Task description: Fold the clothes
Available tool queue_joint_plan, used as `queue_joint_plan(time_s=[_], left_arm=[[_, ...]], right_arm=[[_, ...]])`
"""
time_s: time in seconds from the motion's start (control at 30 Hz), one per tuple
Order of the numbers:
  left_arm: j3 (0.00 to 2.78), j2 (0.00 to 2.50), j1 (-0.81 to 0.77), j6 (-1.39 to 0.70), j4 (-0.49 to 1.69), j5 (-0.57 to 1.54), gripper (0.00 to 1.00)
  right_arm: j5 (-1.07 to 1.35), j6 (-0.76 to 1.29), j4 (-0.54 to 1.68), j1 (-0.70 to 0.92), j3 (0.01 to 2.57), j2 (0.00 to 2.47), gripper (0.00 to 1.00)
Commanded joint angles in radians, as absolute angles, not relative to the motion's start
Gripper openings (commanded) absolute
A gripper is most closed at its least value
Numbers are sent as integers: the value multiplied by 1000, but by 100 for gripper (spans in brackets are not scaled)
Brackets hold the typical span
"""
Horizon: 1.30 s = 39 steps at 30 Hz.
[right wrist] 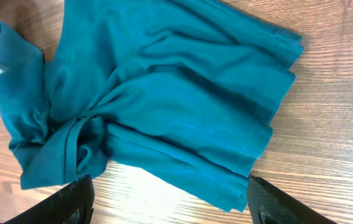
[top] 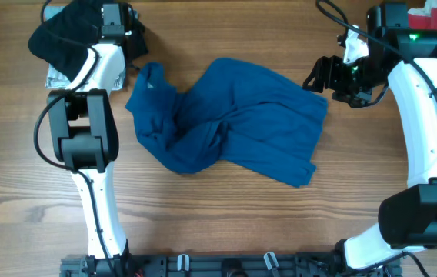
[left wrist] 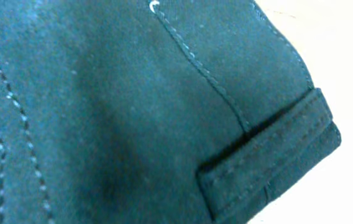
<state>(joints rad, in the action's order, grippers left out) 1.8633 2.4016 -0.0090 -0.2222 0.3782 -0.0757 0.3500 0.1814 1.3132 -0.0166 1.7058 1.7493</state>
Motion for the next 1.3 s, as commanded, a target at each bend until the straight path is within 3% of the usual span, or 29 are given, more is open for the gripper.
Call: queue_joint_plan(time_s=[0.0,0.17,0.43,0.63,0.87,0.9,0.93,1.1,1.17,1.27], left_arm=[[1868,2429,55,-215,350,-106,4],[1868,2452,88,-323,298,-158,4],[1868,2484,115,-318,252,-184,4],[1868,2484,169,-141,376,-176,4],[1868,2484,168,-165,319,-176,4],[1868,2484,168,-164,324,-176,8],[1868,2482,167,-163,339,-177,25],[1868,2349,132,-164,383,-177,49],[1868,2239,94,-164,394,-176,72],[1868,2099,31,-164,455,-177,84]], right_arm=[[329,193,1325,-17,1699,1744,79],[330,194,1333,-17,1699,1744,78],[329,194,1347,-17,1699,1744,78],[329,185,1341,-17,1699,1744,79],[329,185,1345,-17,1699,1744,79],[329,185,1346,-17,1699,1744,78],[329,185,1344,-17,1699,1744,79],[329,187,1324,-17,1699,1744,84],[329,187,1325,-17,1699,1744,86],[330,217,1325,-17,1699,1742,86]])
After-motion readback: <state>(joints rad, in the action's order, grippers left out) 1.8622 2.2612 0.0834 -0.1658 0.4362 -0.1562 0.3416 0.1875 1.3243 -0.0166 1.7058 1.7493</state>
